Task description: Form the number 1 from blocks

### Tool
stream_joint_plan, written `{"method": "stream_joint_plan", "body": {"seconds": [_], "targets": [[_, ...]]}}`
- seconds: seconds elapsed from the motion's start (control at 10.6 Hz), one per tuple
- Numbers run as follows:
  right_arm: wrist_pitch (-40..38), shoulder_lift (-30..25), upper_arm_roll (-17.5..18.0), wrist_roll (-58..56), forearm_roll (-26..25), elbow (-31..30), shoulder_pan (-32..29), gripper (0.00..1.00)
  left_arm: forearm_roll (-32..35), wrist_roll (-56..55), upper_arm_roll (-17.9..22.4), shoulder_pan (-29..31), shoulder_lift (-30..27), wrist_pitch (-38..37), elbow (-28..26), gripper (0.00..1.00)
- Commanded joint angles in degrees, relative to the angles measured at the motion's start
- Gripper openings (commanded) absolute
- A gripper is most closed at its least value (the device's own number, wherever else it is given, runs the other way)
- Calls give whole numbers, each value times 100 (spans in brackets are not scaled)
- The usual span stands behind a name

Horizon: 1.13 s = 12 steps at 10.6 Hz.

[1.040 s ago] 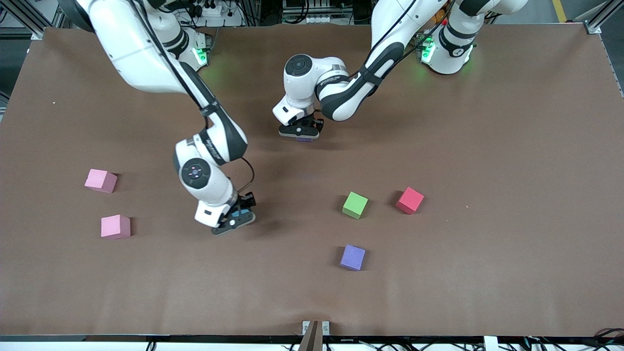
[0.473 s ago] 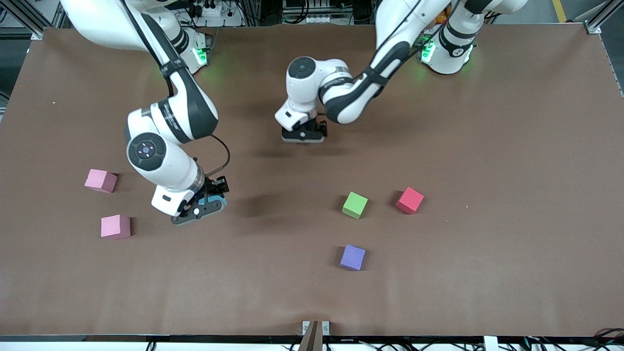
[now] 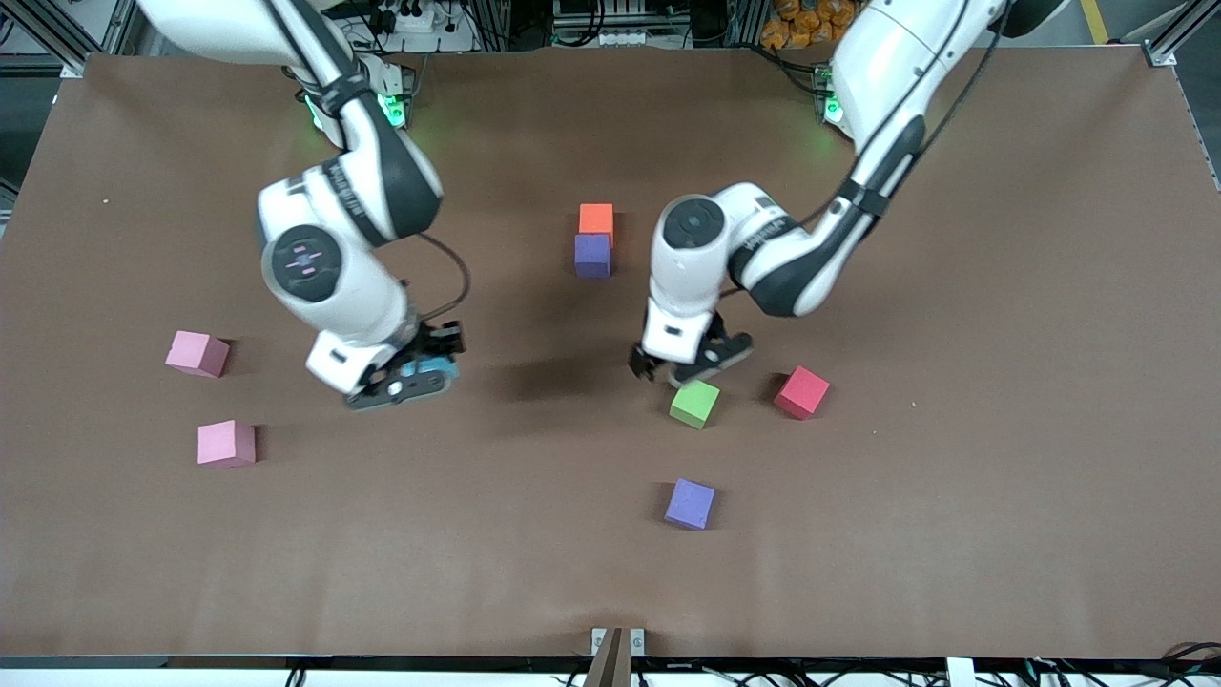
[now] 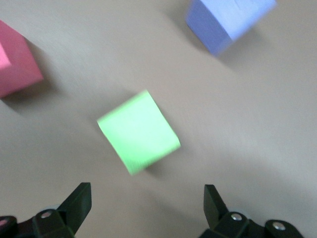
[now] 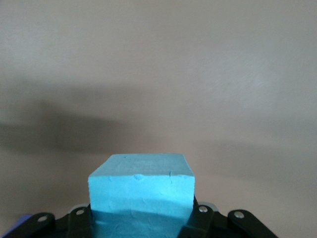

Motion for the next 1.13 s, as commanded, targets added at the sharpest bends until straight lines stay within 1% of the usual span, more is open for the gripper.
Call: {"method": "stream_joint_plan", "body": {"seconds": [0.0, 0.09, 0.28, 0.47, 0.76, 1.04], "targets": [[143, -23, -12, 1290, 50, -248, 667, 0, -153, -419, 264, -170, 412, -123, 594, 100], [317, -5, -12, 1712, 50, -379, 913, 0, -346, -429, 308, -187, 500, -123, 683, 100], [1193, 65, -12, 2486, 50, -949, 1379, 0, -759, -446, 422, -222, 580, -218, 946, 100], [1854, 284, -12, 2874, 41, -1267, 1653, 0, -849, -752, 457, -284, 790, -543, 1289, 100], [2269, 645, -12, 3219, 41, -1268, 1908, 0, -858, -1236, 624, -381, 949, -562, 1325, 100], [2463, 742, -20, 3325, 32, -1330, 2041, 0, -867, -1281, 633, -381, 1055, -545, 1334, 100]]}}
